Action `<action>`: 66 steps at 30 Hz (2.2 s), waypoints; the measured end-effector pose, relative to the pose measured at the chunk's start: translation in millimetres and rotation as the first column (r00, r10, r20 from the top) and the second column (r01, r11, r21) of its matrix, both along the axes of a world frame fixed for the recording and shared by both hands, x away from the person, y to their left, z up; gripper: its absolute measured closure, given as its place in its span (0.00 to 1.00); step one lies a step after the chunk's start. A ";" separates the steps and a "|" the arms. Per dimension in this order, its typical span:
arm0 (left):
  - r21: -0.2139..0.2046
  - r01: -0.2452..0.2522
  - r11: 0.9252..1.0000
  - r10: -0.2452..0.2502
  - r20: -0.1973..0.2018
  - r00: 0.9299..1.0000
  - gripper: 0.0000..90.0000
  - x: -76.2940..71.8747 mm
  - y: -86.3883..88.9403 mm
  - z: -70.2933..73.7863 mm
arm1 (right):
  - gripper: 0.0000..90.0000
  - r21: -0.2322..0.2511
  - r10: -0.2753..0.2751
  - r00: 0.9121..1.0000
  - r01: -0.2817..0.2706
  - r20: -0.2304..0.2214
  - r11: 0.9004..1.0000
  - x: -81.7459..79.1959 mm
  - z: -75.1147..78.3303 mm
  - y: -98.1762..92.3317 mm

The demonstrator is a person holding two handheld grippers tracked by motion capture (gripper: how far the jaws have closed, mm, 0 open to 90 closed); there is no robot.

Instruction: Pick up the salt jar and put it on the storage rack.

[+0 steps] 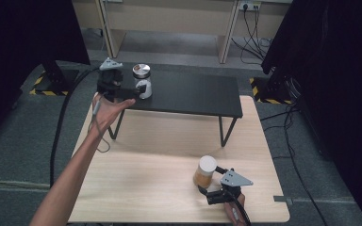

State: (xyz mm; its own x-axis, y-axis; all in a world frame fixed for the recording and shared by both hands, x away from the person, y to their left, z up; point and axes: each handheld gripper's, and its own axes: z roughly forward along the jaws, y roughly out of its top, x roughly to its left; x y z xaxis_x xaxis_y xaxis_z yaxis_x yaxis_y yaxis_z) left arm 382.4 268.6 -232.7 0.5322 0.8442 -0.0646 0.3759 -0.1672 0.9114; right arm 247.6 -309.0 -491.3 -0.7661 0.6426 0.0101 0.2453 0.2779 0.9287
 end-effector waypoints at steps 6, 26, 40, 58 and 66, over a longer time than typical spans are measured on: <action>0.001 0.061 0.998 -0.061 0.017 0.998 0.00 -34.8 14.1 -23.4 | 0.02 -0.005 -0.002 1.000 0.002 0.003 1.000 -0.8 0.2 0.9; 0.029 0.235 0.972 -0.235 0.022 0.972 0.00 -95.2 14.2 -135.5 | 0.02 -0.010 -0.002 1.000 0.002 0.005 1.000 -1.2 0.7 1.9; 0.081 0.249 0.965 -0.252 0.029 0.967 0.01 -106.7 -4.2 -219.5 | 0.02 -0.013 -0.002 1.000 0.002 0.004 1.000 -1.1 1.0 2.3; 0.066 0.279 0.958 -0.280 0.015 0.960 0.02 -106.4 -11.6 -252.1 | 0.02 -0.011 -0.003 1.000 0.003 0.003 1.000 -1.1 0.9 2.3; 0.060 0.277 0.959 -0.279 0.021 0.960 0.02 -105.2 -10.2 -253.1 | 0.02 -0.013 -0.005 1.000 0.005 0.004 1.000 -1.5 1.0 2.6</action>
State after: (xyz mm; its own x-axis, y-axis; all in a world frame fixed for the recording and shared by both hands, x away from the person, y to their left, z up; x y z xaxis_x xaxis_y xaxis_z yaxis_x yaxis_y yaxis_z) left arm 277.2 258.4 -485.9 0.7475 0.6643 -0.0025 0.2810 -0.3128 0.9073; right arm 246.1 -306.5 -490.4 -0.7631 0.6462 -0.0012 0.2430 0.2887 0.9261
